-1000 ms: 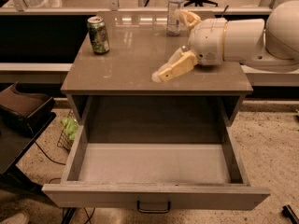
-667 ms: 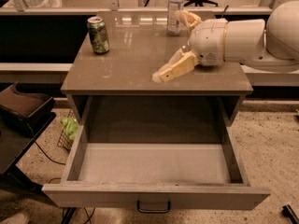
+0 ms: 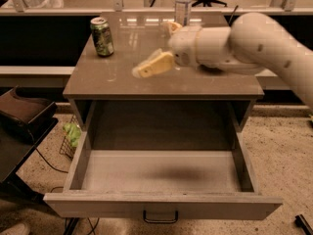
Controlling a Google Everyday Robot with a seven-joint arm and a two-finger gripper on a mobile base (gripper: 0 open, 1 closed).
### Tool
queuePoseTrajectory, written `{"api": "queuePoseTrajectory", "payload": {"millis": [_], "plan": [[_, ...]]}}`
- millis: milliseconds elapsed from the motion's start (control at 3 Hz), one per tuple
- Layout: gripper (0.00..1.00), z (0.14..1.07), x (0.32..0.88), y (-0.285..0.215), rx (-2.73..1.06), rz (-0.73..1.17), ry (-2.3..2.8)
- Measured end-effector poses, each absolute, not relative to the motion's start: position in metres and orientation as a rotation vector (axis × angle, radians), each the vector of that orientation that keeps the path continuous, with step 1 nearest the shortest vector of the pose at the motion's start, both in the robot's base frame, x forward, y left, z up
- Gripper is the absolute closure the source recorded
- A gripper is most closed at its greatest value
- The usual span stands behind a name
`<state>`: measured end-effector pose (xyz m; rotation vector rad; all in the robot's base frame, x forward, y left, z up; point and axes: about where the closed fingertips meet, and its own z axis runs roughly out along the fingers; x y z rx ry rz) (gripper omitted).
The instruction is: Pick green can
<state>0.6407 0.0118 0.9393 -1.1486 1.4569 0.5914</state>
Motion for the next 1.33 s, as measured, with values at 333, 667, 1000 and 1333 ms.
{"api": "queuePoseTrajectory", "payload": {"millis": [333,667,1000,1333], "plan": [[0.0,0.918,0.698,0.066,-1.001,0.655,1.521],[0.0,0.905,0.743,0.104,-0.869,0.696,1.536],[0.0,0.901,0.772,0.123,-0.821,0.697,1.491],[0.0,0.899,0.798,0.138,-0.836,0.671,1.425]]}}
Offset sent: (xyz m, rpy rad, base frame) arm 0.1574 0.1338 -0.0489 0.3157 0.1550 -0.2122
